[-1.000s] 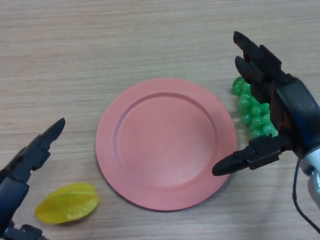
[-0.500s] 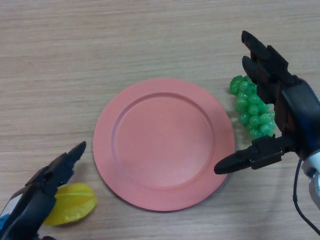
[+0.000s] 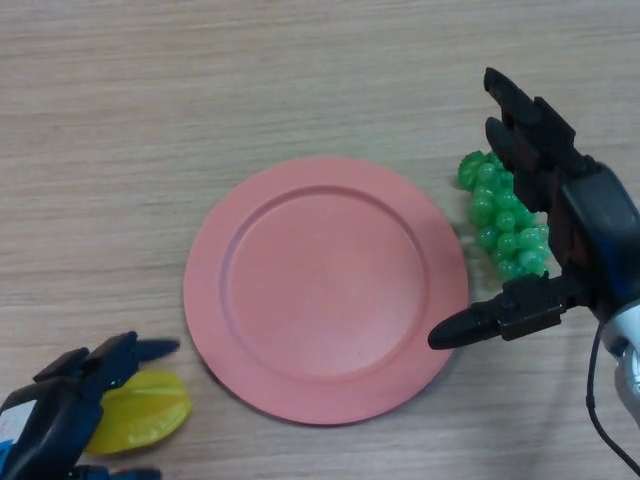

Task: Pick up the yellow starfruit and place it on the plate

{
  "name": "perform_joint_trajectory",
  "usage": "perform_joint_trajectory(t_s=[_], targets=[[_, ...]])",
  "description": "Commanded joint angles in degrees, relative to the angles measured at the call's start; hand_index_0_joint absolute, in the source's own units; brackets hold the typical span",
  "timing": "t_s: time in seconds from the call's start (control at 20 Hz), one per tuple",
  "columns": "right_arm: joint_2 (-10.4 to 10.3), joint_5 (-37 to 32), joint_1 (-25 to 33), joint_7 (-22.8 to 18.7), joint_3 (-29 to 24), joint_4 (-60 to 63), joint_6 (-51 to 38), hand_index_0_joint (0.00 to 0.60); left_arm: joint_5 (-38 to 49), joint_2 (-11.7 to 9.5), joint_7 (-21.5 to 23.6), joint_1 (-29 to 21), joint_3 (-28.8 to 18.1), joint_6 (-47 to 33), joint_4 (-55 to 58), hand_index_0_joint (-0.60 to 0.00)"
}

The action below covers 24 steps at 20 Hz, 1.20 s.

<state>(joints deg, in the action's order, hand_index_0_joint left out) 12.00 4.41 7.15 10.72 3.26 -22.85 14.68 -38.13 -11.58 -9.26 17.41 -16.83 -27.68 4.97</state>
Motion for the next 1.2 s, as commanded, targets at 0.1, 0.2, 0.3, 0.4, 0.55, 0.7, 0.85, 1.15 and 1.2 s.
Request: perform_joint_trajectory(t_s=[0.1,0.2,0.3,0.4,0.55,0.7,0.85,1.15,1.2], targets=[[0.01,-0.38,2.57,-1.66,-0.94,-2.9,-6.18,0.0,1.18,-3.25,3.01,-0.36,-4.18,-5.09,3.3,-0.6],[-0.08,-0.6,2.33,-1.33,-0.81,-3.39,-5.56,0.0,4.29,-3.91,-1.74,-0.38,-5.64,-5.37,6.2,-0.6],[0.04,-0.65,2.3,-1.17,-1.07,-4.04,-4.82,0.0,8.97,-4.13,-7.69,-1.03,-8.97,-4.49,9.59,-0.6],[0.14,-0.67,1.75,-1.42,-1.34,-4.28,-5.63,0.0,11.91,-4.14,-10.17,-3.62,-11.98,-2.59,13.41,-0.6],[0.19,-0.82,1.72,-2.1,-1.76,-4.54,-6.98,0.0,16.39,-3.82,-16.62,-5.45,-11.74,2.32,20.28,-0.6],[0.09,-1.59,2.8,-3.58,-2.1,-5.11,-6.99,0.0,12.64,-3.09,-13.75,-8.37,-5.75,5.55,21.85,-0.6],[0.12,-2.43,2.22,-3.93,-1.97,-6.03,-6.16,0.0,11.06,-3.71,-12.62,-9.87,1.37,8.3,22.18,-0.6],[0.54,-1.94,0.94,-3.25,-2.2,-8.35,-5.57,0.0,3.88,-4.6,-13.5,-12.09,12.74,11.37,17.03,-0.6],[0.51,-1.78,1.15,-3.21,-2.26,-8.36,-5.46,0.0,1.86,-4.73,-9.92,-14.15,14.15,9.44,13.72,-0.6]])
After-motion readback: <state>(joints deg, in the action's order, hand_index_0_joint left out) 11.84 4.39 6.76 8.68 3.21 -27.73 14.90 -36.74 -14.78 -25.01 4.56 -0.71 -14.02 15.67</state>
